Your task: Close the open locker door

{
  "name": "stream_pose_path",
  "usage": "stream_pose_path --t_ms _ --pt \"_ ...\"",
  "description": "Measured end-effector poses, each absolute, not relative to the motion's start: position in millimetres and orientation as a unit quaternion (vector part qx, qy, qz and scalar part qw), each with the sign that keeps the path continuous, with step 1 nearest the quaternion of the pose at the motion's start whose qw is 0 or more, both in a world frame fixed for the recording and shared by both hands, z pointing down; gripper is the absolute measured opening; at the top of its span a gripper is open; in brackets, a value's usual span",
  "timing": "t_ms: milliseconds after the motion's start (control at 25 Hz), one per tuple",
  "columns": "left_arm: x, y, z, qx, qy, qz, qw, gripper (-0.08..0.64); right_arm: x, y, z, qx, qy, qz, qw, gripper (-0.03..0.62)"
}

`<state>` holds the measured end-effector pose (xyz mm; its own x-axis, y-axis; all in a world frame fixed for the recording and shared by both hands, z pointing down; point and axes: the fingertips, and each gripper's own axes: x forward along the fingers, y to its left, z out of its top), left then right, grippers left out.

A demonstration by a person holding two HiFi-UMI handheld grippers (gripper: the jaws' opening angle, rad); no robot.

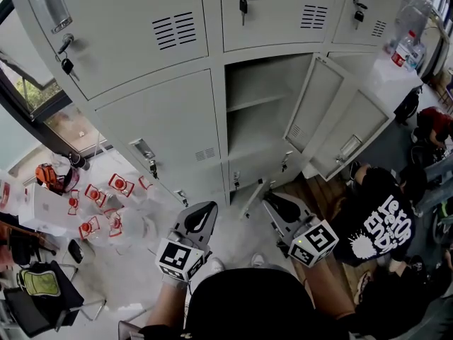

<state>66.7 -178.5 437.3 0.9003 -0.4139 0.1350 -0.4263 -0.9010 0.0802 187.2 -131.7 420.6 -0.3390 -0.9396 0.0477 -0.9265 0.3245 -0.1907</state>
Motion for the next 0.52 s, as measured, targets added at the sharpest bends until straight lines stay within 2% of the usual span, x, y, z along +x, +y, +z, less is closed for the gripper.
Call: stream_pose_path --t_ms 520 --pt "67.0 -179.9 431.1 0.974 -0.215 0.055 0.046 0.023 184.8 -132.4 418.9 -0.570 0.816 -0.092 0.036 0.069"
